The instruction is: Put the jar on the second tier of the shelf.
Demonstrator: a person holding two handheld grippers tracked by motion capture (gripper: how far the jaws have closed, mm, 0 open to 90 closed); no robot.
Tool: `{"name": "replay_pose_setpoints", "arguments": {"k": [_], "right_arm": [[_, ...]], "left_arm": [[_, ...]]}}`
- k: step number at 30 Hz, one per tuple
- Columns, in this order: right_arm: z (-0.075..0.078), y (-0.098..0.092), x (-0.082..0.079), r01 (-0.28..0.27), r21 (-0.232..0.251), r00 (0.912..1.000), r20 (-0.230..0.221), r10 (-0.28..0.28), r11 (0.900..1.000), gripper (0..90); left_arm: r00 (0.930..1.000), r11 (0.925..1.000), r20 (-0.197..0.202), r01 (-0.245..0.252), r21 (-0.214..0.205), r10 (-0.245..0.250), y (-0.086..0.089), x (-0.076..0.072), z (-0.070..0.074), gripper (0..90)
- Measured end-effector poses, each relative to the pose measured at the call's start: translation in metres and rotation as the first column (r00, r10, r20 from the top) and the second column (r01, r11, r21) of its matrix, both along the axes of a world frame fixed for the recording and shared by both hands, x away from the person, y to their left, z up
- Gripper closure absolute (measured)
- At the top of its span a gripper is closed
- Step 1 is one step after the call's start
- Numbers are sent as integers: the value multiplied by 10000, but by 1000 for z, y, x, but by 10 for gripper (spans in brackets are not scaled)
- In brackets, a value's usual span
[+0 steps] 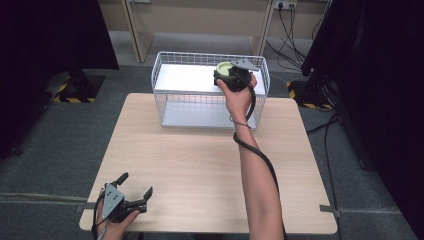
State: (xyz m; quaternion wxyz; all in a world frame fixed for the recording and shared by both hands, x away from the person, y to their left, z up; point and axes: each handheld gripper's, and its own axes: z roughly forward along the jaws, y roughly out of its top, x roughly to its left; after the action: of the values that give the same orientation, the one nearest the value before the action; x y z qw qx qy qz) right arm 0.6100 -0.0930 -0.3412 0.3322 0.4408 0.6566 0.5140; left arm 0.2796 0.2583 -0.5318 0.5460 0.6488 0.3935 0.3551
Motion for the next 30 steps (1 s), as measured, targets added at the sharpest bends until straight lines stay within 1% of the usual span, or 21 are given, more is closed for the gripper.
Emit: {"name": "replay_pose_setpoints", "arguments": {"k": [1,2,3,4,5,9,12,14,15,17,20,24,30], "right_arm": [[0,0,0,11,9,10000,9,-11,10000,109],[0,0,-1,15,166,10000,-9,-15,9999,99],[0,0,-1,15,166,10000,-9,-15,9999,99],[1,0,-1,1,325,10000,-57,1,9995,77],[2,0,-1,60,322,9998,-168,-54,9995,36],[4,-1,-4,51,354,9996,-280,-41,9994,13],[4,-1,-6,36,333,9994,-336,-25,9994,11],[4,-3,-11,70,173,9997,-238,-66,9998,11],[4,-3,-11,70,173,9997,-238,-66,9998,11],[4,-4,-13,42,306,9997,-238,-34,9995,11],[6,-6,-19,-28,305,9999,-143,32,9995,11],[5,-8,-24,-99,298,9998,-183,105,9995,10],[5,-12,-32,-173,380,9998,-127,178,9991,8]], "left_arm": [[10000,10000,0,0,0,0,0,0,0,9],[10000,10000,-4,0,-6,0,0,0,0,10],[10000,10000,-7,1,-5,-1,0,0,0,10],[10000,10000,-6,1,2,-1,0,0,0,10],[10000,10000,-1,1,10,-1,0,0,0,10],[10000,10000,-8,2,7,-2,0,0,0,10],[10000,10000,-3,1,7,-1,0,0,0,9],[10000,10000,1,0,25,0,0,0,0,10],[10000,10000,1,0,25,0,0,0,0,10],[10000,10000,2,-4,34,4,0,0,0,9],[10000,10000,-2,-8,30,8,0,0,0,10],[10000,10000,-1,-11,31,11,0,0,0,9],[10000,10000,-4,-19,43,19,-1,0,0,10]]}}
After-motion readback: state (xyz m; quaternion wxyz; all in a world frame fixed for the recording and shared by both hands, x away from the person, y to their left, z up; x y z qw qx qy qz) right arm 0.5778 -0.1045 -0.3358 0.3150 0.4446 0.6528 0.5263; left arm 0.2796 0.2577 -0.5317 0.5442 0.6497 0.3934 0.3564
